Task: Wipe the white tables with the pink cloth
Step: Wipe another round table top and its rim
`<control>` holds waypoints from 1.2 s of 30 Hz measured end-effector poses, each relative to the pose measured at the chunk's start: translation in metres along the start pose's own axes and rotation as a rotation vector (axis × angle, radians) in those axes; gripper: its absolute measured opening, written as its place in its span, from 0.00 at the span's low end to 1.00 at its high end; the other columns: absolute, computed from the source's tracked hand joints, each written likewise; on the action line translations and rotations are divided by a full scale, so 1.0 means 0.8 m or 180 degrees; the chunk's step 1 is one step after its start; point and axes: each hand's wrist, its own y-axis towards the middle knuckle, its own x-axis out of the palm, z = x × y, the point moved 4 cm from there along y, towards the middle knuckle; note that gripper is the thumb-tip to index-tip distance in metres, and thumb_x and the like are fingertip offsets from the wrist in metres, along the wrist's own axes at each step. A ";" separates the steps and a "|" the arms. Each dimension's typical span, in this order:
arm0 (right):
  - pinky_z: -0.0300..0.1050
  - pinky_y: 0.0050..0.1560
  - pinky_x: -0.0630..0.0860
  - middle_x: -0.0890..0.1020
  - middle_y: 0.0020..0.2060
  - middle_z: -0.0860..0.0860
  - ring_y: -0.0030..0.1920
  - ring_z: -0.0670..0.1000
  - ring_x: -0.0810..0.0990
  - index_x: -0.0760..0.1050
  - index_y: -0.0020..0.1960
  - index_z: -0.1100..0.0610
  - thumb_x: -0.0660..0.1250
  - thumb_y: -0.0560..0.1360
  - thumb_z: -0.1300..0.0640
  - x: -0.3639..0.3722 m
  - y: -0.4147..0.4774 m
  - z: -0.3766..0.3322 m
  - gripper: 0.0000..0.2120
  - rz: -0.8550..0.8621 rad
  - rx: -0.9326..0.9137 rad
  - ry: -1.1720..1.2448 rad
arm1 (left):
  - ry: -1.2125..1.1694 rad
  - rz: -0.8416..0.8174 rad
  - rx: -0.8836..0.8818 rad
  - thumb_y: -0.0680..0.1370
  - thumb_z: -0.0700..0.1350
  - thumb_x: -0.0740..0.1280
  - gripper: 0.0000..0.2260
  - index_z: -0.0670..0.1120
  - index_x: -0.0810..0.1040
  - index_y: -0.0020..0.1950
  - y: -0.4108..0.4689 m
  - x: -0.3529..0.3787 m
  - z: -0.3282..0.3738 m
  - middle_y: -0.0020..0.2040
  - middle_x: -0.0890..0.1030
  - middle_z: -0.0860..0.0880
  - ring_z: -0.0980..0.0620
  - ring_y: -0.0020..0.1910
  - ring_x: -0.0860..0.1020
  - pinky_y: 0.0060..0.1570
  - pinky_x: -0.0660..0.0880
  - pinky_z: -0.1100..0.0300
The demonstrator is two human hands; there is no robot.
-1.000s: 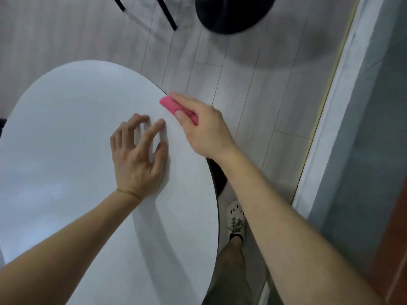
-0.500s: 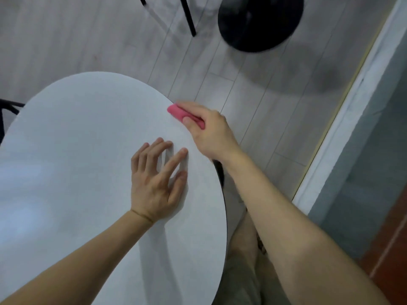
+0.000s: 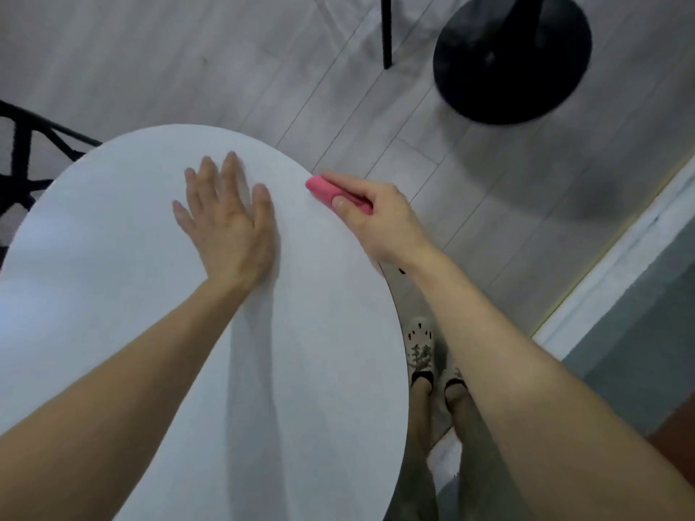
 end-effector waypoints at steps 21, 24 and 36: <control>0.50 0.78 0.73 0.81 0.72 0.44 0.74 0.42 0.77 0.79 0.75 0.54 0.67 0.85 0.63 0.025 0.120 -0.038 0.20 -0.0801 -0.0113 0.0165 | 0.0220 0.0233 -0.0395 0.87 0.61 0.55 0.28 0.58 0.60 0.88 0.053 0.014 -0.018 0.88 0.58 0.52 0.49 0.89 0.51 0.84 0.50 0.34; 0.51 0.79 0.73 0.80 0.73 0.41 0.75 0.41 0.76 0.78 0.76 0.52 0.67 0.85 0.62 0.008 0.095 -0.023 0.21 -0.0891 0.0089 0.0259 | 0.0213 0.0238 -0.0374 0.86 0.60 0.56 0.28 0.58 0.61 0.87 0.064 0.013 -0.024 0.88 0.58 0.52 0.48 0.89 0.52 0.84 0.50 0.33; 0.42 0.75 0.73 0.82 0.70 0.42 0.72 0.40 0.78 0.79 0.76 0.53 0.66 0.85 0.63 0.072 0.214 -0.067 0.20 -0.1449 -0.0094 0.0108 | 0.0264 0.0410 -0.0146 0.86 0.62 0.56 0.29 0.57 0.61 0.88 0.056 0.022 -0.032 0.89 0.57 0.52 0.46 0.88 0.55 0.80 0.55 0.29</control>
